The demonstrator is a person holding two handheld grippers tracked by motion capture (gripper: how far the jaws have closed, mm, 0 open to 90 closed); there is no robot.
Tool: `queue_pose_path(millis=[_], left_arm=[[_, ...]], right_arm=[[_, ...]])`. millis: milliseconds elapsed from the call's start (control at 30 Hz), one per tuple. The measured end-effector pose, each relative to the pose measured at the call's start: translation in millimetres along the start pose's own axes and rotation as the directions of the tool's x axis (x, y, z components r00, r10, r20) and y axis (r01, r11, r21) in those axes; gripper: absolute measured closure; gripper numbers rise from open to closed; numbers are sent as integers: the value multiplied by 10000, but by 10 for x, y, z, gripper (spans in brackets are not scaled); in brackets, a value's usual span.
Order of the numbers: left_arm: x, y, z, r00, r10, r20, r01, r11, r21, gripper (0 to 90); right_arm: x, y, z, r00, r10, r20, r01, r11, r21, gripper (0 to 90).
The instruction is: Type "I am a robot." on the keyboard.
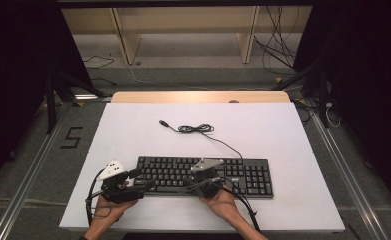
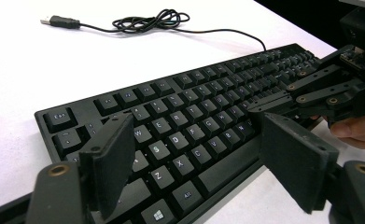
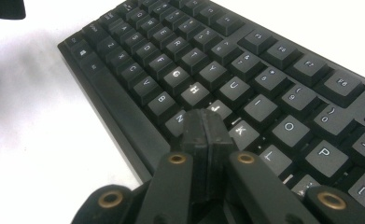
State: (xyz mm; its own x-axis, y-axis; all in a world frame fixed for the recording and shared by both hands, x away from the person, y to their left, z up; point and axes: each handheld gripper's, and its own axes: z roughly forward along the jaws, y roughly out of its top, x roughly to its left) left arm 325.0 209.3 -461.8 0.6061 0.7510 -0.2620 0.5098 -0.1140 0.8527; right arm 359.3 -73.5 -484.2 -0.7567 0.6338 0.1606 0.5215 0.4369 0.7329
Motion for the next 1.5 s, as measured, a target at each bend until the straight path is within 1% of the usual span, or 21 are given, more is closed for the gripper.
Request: queue_pose_path(millis=[333, 400, 533, 633, 700, 867, 900, 933, 967, 1000, 1167, 1300, 1500], left_arm=[[-3, -6, 2, 10000, 46, -36, -46, 10000, -55, 263], [-1, -6, 2, 10000, 54, -52, -55, 10000, -56, 262], [1, -5, -1, 10000, 43, -83, -44, 9999, -110, 262], [1, -4, -3, 9999, 60, -102, -62, 9999, -131, 262], [2, -4, -6, 9999, 56, -114, -57, 9999, -144, 262], [2, -4, -10, 9999, 27, -131, -29, 9998, -203, 261], [3, -4, -10, 9999, 1, -142, -4, 9997, -230, 261], [3, -4, -10, 9999, 1, -142, -4, 9997, -230, 260], [3, -4, -11, 9999, -1, -147, -2, 9997, -236, 260], [4, -4, -12, 9999, -10, -142, 6, 9997, -244, 259], [13, -4, -14, 9999, -10, -147, 6, 9996, -294, 258], [21, -5, -16, 9999, -23, -157, 18, 9995, -315, 258], [27, -6, -16, 9998, -59, -183, 52, 9994, -332, 258]], right_arm=[[-8, 8, -18, 9997, 203, -126, -204, 9998, -50, 890], [-5, 16, -34, 9994, 301, -156, -303, 9994, -144, 888], [-17, 22, -56, 9993, 332, -167, -335, 9992, -210, 884], [-31, 34, -88, 9989, 414, -225, -423, 9984, -383, 868], [-32, 37, -99, 9987, 439, -255, -450, 9981, -409, 857], [-43, 50, -140, 9977, 538, -402, -563, 9964, -634, 770], [-45, 51, -145, 9975, 511, -490, -543, 9962, -678, 738], [-45, 51, -145, 9975, 511, -490, -543, 9962, -678, 738], [-40, 56, -153, 9969, 516, -597, -559, 9957, -736, 639], [-35, 59, -157, 9967, 559, -583, -600, 9957, -711, 602], [-15, 68, -178, 9955, 548, -772, -603, 9957, -710, 477], [8, 75, -196, 9946, 488, -921, -560, 9955, -769, 443], [55, 70, -200, 9933, 353, -1105, -441, 9959, -789, 437]])
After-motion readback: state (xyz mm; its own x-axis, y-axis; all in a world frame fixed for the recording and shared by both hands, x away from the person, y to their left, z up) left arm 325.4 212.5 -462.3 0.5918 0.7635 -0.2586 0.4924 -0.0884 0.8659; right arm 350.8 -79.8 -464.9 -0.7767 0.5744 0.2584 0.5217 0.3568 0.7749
